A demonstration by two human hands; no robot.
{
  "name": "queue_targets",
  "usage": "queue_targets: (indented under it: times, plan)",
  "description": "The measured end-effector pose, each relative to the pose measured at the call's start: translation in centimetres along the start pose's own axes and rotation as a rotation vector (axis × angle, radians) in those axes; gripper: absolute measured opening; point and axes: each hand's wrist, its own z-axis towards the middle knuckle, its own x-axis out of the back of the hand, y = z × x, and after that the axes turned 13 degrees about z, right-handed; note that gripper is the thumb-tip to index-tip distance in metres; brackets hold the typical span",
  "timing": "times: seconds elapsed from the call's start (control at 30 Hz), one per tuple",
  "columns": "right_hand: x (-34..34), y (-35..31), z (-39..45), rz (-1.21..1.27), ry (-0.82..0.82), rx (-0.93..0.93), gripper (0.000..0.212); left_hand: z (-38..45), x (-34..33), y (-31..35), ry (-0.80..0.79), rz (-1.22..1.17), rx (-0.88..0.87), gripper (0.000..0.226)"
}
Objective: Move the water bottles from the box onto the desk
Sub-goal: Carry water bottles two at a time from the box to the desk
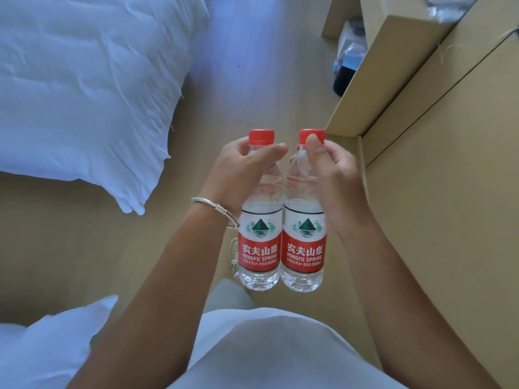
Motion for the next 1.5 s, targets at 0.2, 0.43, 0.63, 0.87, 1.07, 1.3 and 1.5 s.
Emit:
queue_targets:
  times: [0.2, 0.43, 0.63, 0.87, 1.07, 1.3, 1.5]
  plan:
    - [-4.1, -3.4, 11.2, -0.017, 0.019, -0.017, 0.032, 12.3, 4.1, 3.1, -0.033, 0.003, -0.046, 0.024]
    - [-8.1, -6.4, 21.0, -0.016, 0.008, 0.029, 0.03, 22.0, 8.0, 6.1, 0.005, -0.025, -0.08, 0.023]
    - [-10.4, -7.7, 28.2, 0.007, -0.053, 0.015, 0.025, 28.7, 10.3, 7.1, 0.065, -0.013, -0.052, 0.022]
    - [-12.1, -8.9, 40.5, 0.069, -0.141, -0.03, 0.025, 39.7, 11.8, 9.1, 0.121, 0.004, -0.007, 0.02]
    - [-12.1, -12.0, 53.5, 0.072, -0.165, -0.002, 0.036, 51.3, 11.6, 13.7, 0.184, 0.034, 0.007, 0.022]
    - [-11.4, -15.9, 64.6, 0.077, -0.192, 0.054, 0.025, 61.9, 11.4, 17.6, 0.16, 0.01, 0.009, 0.019]
    - [-11.8, -18.1, 71.2, 0.069, -0.15, 0.064, 0.023, 69.2, 11.9, 20.0, 0.119, 0.005, -0.017, 0.018]
